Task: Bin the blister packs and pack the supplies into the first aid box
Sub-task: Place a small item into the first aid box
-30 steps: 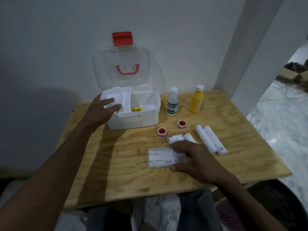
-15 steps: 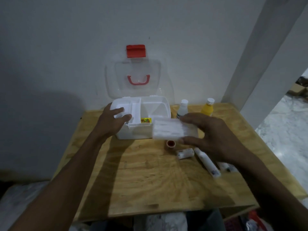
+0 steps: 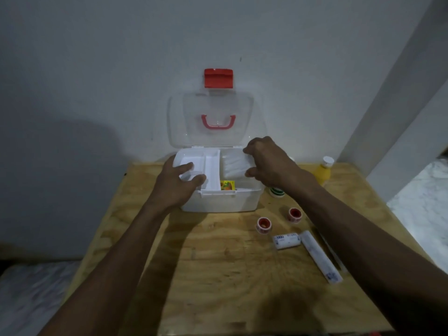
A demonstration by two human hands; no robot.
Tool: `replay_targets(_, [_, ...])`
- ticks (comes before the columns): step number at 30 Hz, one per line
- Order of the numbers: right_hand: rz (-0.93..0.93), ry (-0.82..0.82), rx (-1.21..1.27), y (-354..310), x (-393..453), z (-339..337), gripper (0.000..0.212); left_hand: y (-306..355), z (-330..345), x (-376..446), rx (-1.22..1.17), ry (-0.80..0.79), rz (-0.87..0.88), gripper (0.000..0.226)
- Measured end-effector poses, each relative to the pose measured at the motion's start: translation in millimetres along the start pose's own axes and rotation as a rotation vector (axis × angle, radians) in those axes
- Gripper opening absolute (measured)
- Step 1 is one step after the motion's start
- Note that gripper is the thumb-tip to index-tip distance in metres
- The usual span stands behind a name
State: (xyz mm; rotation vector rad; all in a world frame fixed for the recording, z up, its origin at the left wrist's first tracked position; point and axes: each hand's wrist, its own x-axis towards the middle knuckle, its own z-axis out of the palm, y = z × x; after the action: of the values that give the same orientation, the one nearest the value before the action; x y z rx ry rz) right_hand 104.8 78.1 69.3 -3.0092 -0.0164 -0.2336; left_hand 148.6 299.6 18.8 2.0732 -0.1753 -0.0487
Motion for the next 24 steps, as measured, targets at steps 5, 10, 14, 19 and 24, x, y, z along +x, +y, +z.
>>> replay_targets(5, [-0.030, -0.027, -0.018, -6.2, 7.7, 12.1, 0.054, 0.8, -0.2, 0.7, 0.037, 0.005, 0.009, 0.063])
replay_targets(10, [-0.020, -0.053, 0.041, -8.7, 13.3, 16.6, 0.065, 0.6, 1.0, 1.4, 0.069, -0.006, 0.008, 0.061])
replay_targets(14, [-0.012, -0.118, 0.077, -12.5, 17.1, 19.8, 0.068, 0.5, 1.3, 1.4, 0.064, -0.014, -0.002, 0.061])
replay_targets(19, [0.033, -0.157, 0.160, -16.3, 20.6, 20.4, 0.067, -0.3, 0.7, 3.3, 0.073, -0.025, -0.002, 0.060])
replay_targets(24, [0.062, -0.147, 0.229, -18.6, 23.7, 24.0, 0.050, -1.1, 0.9, 3.4, 0.081, -0.027, -0.006, 0.061])
